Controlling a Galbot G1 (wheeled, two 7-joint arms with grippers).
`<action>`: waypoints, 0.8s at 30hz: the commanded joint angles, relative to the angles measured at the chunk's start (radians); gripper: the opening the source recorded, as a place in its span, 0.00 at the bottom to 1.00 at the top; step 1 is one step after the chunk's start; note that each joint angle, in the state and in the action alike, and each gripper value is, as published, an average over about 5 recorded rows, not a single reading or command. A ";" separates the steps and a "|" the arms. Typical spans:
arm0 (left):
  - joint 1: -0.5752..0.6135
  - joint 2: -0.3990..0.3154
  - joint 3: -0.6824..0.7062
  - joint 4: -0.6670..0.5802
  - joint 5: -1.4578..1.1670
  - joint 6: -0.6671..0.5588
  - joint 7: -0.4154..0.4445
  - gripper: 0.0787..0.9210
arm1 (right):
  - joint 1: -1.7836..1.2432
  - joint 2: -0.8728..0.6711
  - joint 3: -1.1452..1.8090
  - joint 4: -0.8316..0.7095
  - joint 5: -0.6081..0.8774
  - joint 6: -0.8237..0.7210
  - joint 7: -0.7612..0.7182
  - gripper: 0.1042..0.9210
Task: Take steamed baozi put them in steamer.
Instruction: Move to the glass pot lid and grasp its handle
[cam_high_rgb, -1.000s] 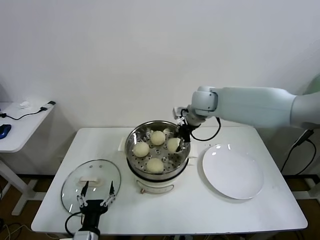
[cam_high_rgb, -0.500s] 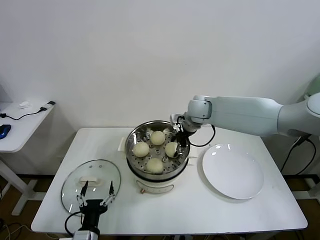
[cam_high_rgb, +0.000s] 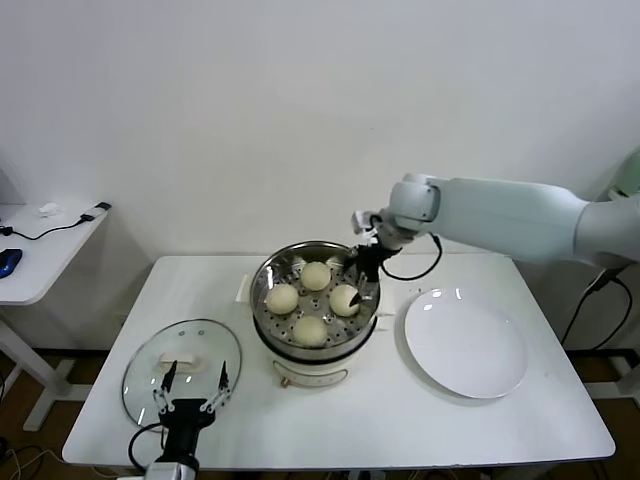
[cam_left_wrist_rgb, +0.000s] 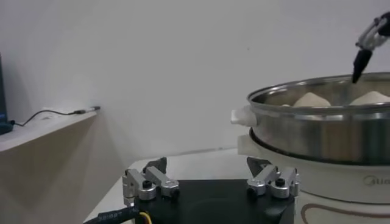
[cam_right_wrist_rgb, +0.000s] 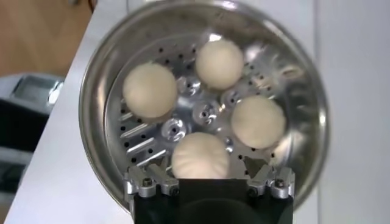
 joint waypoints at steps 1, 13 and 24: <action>0.001 0.001 -0.004 -0.005 0.000 0.004 0.006 0.88 | -0.175 -0.167 0.420 -0.016 0.061 0.076 0.373 0.88; -0.023 0.031 -0.032 -0.007 -0.012 0.023 0.001 0.88 | -0.868 -0.395 1.240 0.186 -0.190 0.086 0.861 0.88; -0.036 0.049 -0.036 0.027 -0.014 0.017 -0.018 0.88 | -1.710 -0.281 2.046 0.237 -0.343 0.341 0.782 0.88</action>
